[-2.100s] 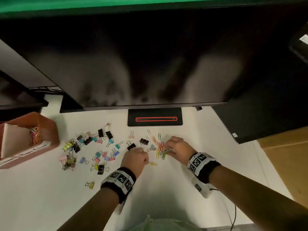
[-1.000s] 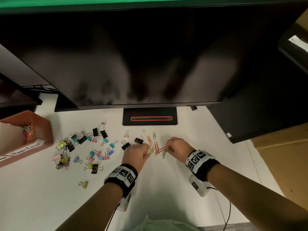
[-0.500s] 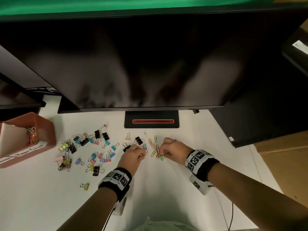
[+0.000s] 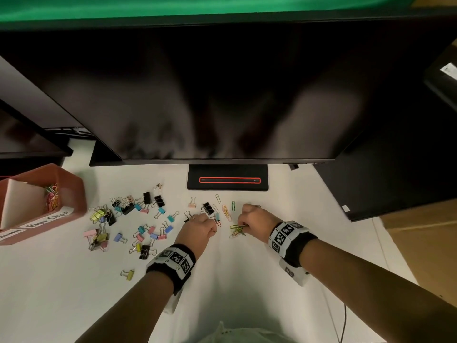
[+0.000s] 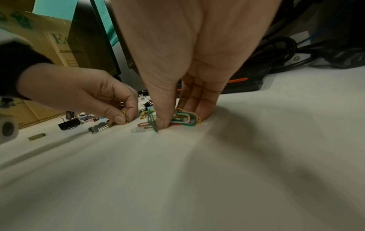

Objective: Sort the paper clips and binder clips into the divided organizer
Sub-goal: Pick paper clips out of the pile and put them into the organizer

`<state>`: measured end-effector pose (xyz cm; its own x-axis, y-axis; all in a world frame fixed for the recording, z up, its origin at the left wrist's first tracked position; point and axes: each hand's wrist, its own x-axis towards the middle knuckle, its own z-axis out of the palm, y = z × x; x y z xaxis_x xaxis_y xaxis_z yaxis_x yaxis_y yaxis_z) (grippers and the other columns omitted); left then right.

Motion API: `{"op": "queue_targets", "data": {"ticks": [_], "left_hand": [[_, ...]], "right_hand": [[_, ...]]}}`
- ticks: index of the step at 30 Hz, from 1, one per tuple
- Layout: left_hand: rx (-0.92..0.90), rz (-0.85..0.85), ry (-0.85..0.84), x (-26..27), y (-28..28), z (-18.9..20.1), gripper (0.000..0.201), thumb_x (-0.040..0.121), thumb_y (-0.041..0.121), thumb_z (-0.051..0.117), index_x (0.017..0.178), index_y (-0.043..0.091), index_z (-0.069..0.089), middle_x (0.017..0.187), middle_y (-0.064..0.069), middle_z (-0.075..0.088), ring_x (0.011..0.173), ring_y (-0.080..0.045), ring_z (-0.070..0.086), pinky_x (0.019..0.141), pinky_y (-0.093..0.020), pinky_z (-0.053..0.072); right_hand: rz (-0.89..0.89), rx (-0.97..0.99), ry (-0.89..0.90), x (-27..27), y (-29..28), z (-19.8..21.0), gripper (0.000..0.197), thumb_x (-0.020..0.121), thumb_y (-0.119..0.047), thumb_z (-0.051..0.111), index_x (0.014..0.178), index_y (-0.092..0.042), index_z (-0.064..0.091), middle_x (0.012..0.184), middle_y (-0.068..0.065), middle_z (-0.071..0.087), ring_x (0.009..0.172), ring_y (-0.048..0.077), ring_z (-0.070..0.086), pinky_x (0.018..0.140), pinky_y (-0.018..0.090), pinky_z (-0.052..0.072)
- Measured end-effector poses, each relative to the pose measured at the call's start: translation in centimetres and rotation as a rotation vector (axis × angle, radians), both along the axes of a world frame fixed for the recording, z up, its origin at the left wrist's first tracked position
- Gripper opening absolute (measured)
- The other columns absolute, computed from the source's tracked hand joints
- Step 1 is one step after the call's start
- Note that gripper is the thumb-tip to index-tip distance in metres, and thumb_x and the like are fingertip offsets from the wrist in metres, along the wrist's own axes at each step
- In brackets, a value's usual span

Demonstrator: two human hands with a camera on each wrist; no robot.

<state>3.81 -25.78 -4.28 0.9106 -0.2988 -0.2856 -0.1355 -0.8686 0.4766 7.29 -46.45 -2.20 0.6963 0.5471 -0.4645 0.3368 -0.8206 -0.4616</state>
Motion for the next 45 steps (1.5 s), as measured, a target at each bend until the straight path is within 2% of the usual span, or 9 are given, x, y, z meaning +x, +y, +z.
{"op": "queue_targets", "data": {"ticks": [15, 22, 25, 27, 32, 35, 39, 41, 45], "left_hand": [[0.117, -0.059, 0.133, 0.6, -0.1, -0.2, 0.021, 0.091, 0.004, 0.049, 0.109, 0.009, 0.056, 0.114, -0.008, 0.053, 0.107, -0.021, 0.05, 0.087, -0.027, 0.046], [-0.228, 0.216, 0.003, 0.4, 2.8, 4.0, 0.007, 0.09, 0.011, 0.053, 0.089, 0.013, 0.06, 0.09, 0.001, 0.058, 0.073, -0.006, 0.058, 0.067, -0.009, 0.041], [-0.324, 0.334, -0.07, 0.5, 6.1, 6.6, 0.006, 0.089, 0.01, 0.057, 0.089, 0.013, 0.061, 0.086, -0.003, 0.063, 0.076, -0.013, 0.059, 0.065, -0.015, 0.049], [-0.377, 0.424, -0.099, 0.6, 9.3, 8.0, 0.008, 0.088, 0.008, 0.058, 0.085, 0.015, 0.061, 0.082, -0.007, 0.064, 0.072, -0.017, 0.06, 0.056, -0.013, 0.05], [-0.256, 0.566, -0.253, 1.9, 19.5, 11.6, 0.008, 0.087, 0.009, 0.059, 0.08, 0.014, 0.06, 0.071, -0.003, 0.062, 0.066, -0.013, 0.06, 0.066, -0.024, 0.045], [-0.105, 0.689, -0.317, 2.7, 26.4, 13.2, 0.007, 0.088, 0.013, 0.059, 0.089, 0.007, 0.061, 0.078, -0.01, 0.064, 0.074, -0.027, 0.06, 0.069, -0.03, 0.042], [-0.057, 0.818, -0.191, 4.2, 33.8, 12.0, 0.007, 0.086, 0.015, 0.06, 0.083, 0.01, 0.063, 0.084, -0.008, 0.064, 0.083, -0.023, 0.058, 0.082, -0.033, 0.043], [-0.064, 0.789, -0.073, 4.5, 35.9, 10.7, 0.011, 0.088, 0.018, 0.056, 0.08, 0.013, 0.063, 0.091, -0.014, 0.067, 0.092, -0.031, 0.061, 0.086, -0.035, 0.045], [-0.046, 0.787, 0.018, 3.9, 36.9, 10.3, 0.029, 0.094, 0.022, 0.049, 0.115, 0.006, 0.061, 0.113, -0.014, 0.065, 0.106, -0.03, 0.058, 0.091, -0.03, 0.043]], "right_hand": [[-0.072, -0.055, 0.048, -0.9, 0.7, 0.3, 0.026, 0.093, -0.018, 0.051, 0.115, -0.011, 0.062, 0.116, 0.011, 0.058, 0.106, 0.027, 0.056, 0.091, 0.032, 0.044], [-0.079, -0.022, 0.038, -1.0, 0.8, 1.2, 0.024, 0.094, -0.019, 0.049, 0.111, -0.011, 0.063, 0.11, 0.011, 0.061, 0.102, 0.026, 0.057, 0.089, 0.031, 0.045], [-0.081, 0.016, -0.017, -0.4, 2.3, 2.9, 0.021, 0.093, -0.017, 0.049, 0.106, -0.011, 0.064, 0.105, 0.01, 0.062, 0.099, 0.026, 0.058, 0.086, 0.033, 0.047], [-0.062, 0.077, -0.065, 0.3, 4.9, 4.3, 0.018, 0.091, -0.015, 0.05, 0.103, -0.012, 0.064, 0.102, 0.009, 0.062, 0.097, 0.025, 0.057, 0.084, 0.034, 0.047], [0.037, 0.27, -0.167, 3.0, 16.1, 8.1, 0.015, 0.09, -0.016, 0.053, 0.1, -0.012, 0.063, 0.099, 0.007, 0.062, 0.093, 0.023, 0.058, 0.083, 0.034, 0.048], [0.066, 0.357, -0.207, 4.8, 25.2, 10.1, 0.013, 0.09, -0.017, 0.054, 0.099, -0.012, 0.062, 0.098, 0.01, 0.062, 0.092, 0.026, 0.058, 0.083, 0.037, 0.048], [0.022, 0.391, -0.188, 6.6, 36.7, 11.4, 0.016, 0.089, -0.013, 0.052, 0.102, -0.009, 0.062, 0.1, 0.014, 0.064, 0.093, 0.029, 0.059, 0.085, 0.039, 0.049], [-0.034, 0.315, -0.127, 7.1, 40.9, 11.0, 0.024, 0.09, -0.016, 0.055, 0.113, -0.01, 0.059, 0.108, 0.014, 0.064, 0.1, 0.03, 0.061, 0.089, 0.039, 0.05], [-0.119, 0.278, -0.015, 7.0, 44.6, 9.3, 0.042, 0.089, -0.03, 0.059, 0.127, -0.015, 0.049, 0.118, 0.011, 0.063, 0.109, 0.028, 0.06, 0.094, 0.036, 0.049]]}}
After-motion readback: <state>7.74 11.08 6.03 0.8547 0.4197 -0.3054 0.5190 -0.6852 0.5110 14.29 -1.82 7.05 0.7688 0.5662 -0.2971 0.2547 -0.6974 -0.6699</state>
